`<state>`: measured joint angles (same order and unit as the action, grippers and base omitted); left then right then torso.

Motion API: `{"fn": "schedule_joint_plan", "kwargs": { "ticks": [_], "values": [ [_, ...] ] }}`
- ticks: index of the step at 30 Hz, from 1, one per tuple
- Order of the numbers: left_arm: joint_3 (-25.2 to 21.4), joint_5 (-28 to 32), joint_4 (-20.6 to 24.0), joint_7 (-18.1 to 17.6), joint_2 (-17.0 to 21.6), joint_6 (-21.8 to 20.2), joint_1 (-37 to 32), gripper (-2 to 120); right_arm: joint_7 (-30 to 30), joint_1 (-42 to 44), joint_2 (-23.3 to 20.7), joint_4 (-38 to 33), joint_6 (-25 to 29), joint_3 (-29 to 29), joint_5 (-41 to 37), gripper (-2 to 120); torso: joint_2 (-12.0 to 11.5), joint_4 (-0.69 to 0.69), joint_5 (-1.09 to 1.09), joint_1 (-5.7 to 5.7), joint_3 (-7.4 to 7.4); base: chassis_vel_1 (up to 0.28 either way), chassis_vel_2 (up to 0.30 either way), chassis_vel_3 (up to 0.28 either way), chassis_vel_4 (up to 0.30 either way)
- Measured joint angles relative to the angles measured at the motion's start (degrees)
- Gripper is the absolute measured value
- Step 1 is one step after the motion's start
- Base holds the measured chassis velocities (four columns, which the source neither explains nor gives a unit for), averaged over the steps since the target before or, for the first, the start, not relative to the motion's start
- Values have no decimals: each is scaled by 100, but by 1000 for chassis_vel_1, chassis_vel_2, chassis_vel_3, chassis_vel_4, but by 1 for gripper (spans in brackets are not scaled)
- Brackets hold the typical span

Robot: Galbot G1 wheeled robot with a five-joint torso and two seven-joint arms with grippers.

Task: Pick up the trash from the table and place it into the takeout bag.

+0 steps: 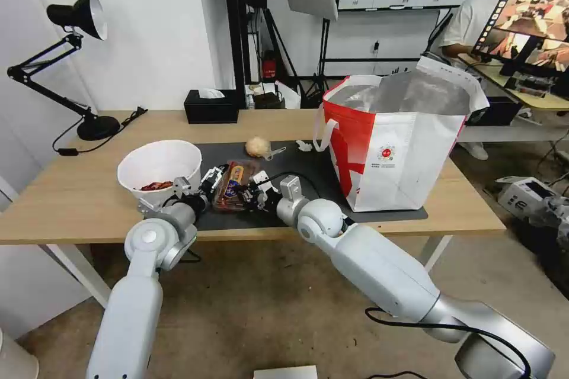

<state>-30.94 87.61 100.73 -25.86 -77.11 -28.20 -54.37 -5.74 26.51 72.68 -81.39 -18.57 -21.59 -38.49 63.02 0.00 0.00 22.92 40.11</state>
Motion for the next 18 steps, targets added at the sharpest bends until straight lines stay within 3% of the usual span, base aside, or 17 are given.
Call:
{"fn": "schedule_joint_plan", "kwargs": {
  "ticks": [11, 18],
  "values": [
    [-26, 84, -161, 16, 29, -491, 130, 97, -6, 18, -9, -9, 4, 6, -4, 0, 0, 0, 0, 0, 0, 0, 0, 0, 0],
    [-37, 76, -228, 17, 52, -702, 144, 68, -6, 27, -4, -9, 7, 11, -19, 0, 0, 0, 0, 0, 0, 0, 0, 0, 0]
  ]
}}
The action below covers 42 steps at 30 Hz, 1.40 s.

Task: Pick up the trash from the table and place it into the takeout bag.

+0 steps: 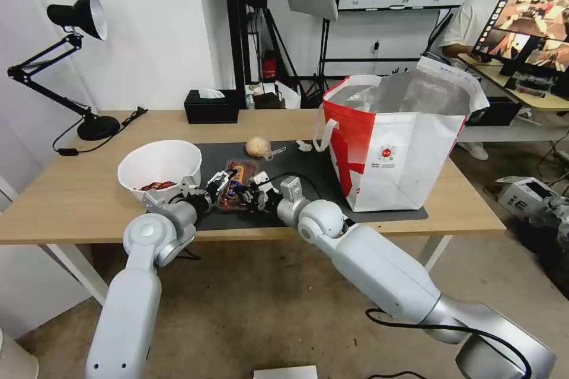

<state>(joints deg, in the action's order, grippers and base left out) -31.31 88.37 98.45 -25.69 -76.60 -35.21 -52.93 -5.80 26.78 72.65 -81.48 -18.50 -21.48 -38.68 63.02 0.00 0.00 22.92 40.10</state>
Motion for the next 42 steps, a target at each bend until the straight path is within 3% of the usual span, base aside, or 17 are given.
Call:
{"fn": "schedule_joint_plan", "kwargs": {
  "ticks": [9, 11, 13, 16, 19, 30, 34, 42],
  "values": [
    [-5, -25, -22, 5, 14, -5, 9, 41, 1, 0, 6, 1, 2, 1, -5, 0, 0, 0, 0, 0, 0, 0, 0, 0, 0],
    [-9, -34, -30, 9, 35, -7, 5, 30, 5, 4, 6, 2, 5, 3, -7, 0, 0, 0, 0, 0, 0, 0, 0, 0, 0],
    [-10, -36, -32, 9, 38, -7, 2, 28, 5, 5, 7, 3, 5, 3, -7, 0, 0, 0, 0, 0, 0, 0, 0, 0, 0],
    [-37, -51, -35, 17, 51, -6, -35, 11, 8, 15, 8, 7, 10, 4, -9, 0, 0, 0, 0, 0, 0, 0, 0, 0, 0],
    [-52, -52, -30, 33, 54, -4, -54, 2, 9, 19, 13, 14, 11, 4, -9, 0, 0, 0, 0, 0, 0, 0, 0, 0, 0],
    [-83, -62, 33, 46, 42, 13, -95, 0, 221, 45, -3, -136, 193, 227, -9, 0, 0, 0, 0, 0, 1, 0, 0, 0, 0],
    [-76, -76, 62, 48, 13, 20, -92, 0, 250, 45, -190, -607, 321, 511, -72, 18, 0, 0, 0, 0, 0, 0, 0, 0, 0],
    [-82, -323, 130, 263, 9, 65, -148, 0, 42, 347, -669, -1393, 463, 879, -122, 43, 0, 0, 0, 0, 0, 0, 0, 0, 0]
  ]
}}
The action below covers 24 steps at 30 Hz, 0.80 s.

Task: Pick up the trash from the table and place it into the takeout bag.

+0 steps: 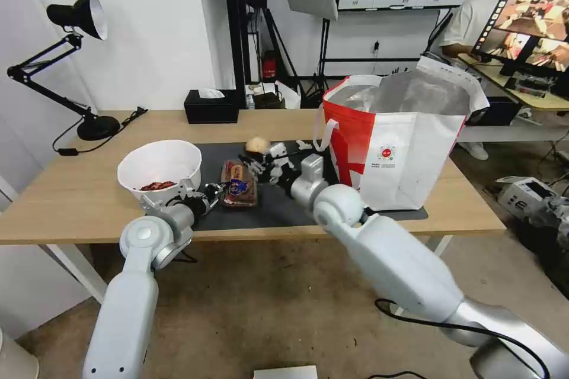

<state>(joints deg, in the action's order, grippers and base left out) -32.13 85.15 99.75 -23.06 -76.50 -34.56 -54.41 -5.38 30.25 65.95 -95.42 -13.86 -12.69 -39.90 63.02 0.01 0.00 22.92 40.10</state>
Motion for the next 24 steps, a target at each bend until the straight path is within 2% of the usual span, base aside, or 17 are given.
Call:
{"fn": "schedule_joint_plan", "kwargs": {
  "ticks": [2, 4, 6, 9, 10, 12, 13, 14, 15, 17, 19, 24],
  "values": [
    [-5, -103, 63, 46, -1, 30, -36, 0, -50, 224, -173, -212, 129, 133, 171, 53, 0, -1, 1, 0, 0, 0, 0, 0, 0],
    [-4, -127, 86, 56, -4, 36, -46, 0, -58, 286, -215, -262, 163, 170, 217, 57, 0, -1, 1, 0, 0, 0, 0, 0, 0],
    [-7, -216, 351, 72, -79, 59, -119, 0, -57, 737, -427, -526, 406, 482, 590, 70, 0, -2, 1, 0, 0, 0, 0, 0, 0],
    [-16, -231, 427, 72, -103, 60, -145, 0, -31, 829, -450, -567, 469, 536, 658, 73, 0, -3, 1, 0, 0, 0, 0, 0, 0],
    [-48, -248, 532, 72, -140, 62, -194, 0, 35, 914, -459, -608, 545, 576, 719, 82, 0, -4, 1, 0, 0, 0, 0, 0, 0],
    [-58, -251, 553, 71, -147, 63, -206, 0, 60, 937, -459, -622, 566, 584, 734, 84, 0, -4, 1, 0, 0, 0, 0, 0, 0],
    [-139, -269, 697, 60, -194, 65, -299, 0, 224, 1041, -441, -680, 652, 600, 776, 93, 0, -3, 1, 0, 0, 0, 0, 0, 0],
    [-139, -269, 697, 60, -194, 65, -299, 0, 224, 1041, -441, -680, 652, 600, 776, 93, 0, -3, 1, 0, 0, 0, 0, 0, 0],
    [-206, -287, 790, 44, -228, 67, -366, 0, 382, 1144, -409, -751, 696, 608, 791, 98, 0, 0, 1, 0, 0, 0, 0, 0, 0],
    [-217, -292, 807, 39, -233, 68, -378, 0, 419, 1168, -402, -768, 705, 612, 794, 98, 0, 0, 1, 0, 0, 0, 0, 0, 0],
    [-267, -349, 1007, -49, -342, 84, -484, 0, 1116, 1829, -345, -1158, 793, 789, 898, 100, 0, -1, 0, 0, 0, 0, 0, 0, 0],
    [-254, -478, 1109, -61, -356, 140, -532, 0, 1433, 2466, -298, -1456, 894, 1070, 1088, 100, 0, -1, 0, 0, 0, 0, 0, 0, 0]
  ]
}}
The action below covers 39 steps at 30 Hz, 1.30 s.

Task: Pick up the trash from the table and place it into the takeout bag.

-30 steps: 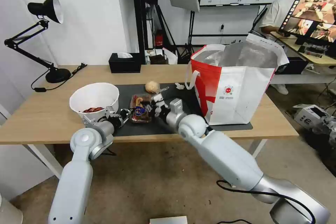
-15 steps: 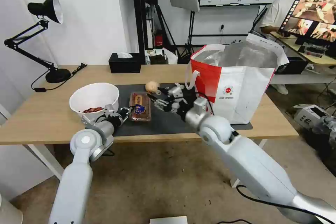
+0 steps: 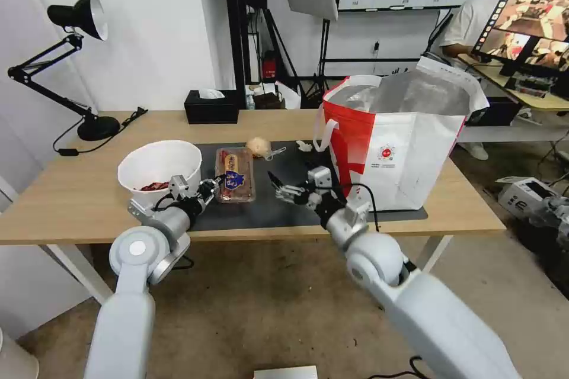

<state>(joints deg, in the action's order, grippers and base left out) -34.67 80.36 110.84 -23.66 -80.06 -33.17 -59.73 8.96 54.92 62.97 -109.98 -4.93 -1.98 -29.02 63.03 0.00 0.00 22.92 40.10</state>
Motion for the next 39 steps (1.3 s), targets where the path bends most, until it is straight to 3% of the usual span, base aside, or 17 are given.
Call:
{"fn": "schedule_joint_plan", "kwargs": {
  "ticks": [9, 16, 21, 39],
  "values": [
    [94, -589, 338, 186, 140, 296, -141, 0, -174, 1129, 130, -420, 285, 551, 597, 100, 0, 0, -1, -1, 0, 0, 0, 0, 0],
    [105, -617, 542, 241, 218, 372, -157, 0, -319, 1357, 173, -465, 363, 678, 790, 100, 0, 0, 0, 0, 0, 0, 0, 0, 0],
    [168, -610, 778, 381, 399, 651, -105, 0, -532, 1712, 226, -597, 382, 844, 912, 100, 0, 0, 0, 0, 0, 0, 0, 0, 0],
    [820, -750, 610, 889, 1029, 1281, 875, 0, -825, 2293, 429, -830, 521, 1210, 1329, 100, 0, 1, 0, 0, 1, 0, 0, 0, 0]
  ]
}}
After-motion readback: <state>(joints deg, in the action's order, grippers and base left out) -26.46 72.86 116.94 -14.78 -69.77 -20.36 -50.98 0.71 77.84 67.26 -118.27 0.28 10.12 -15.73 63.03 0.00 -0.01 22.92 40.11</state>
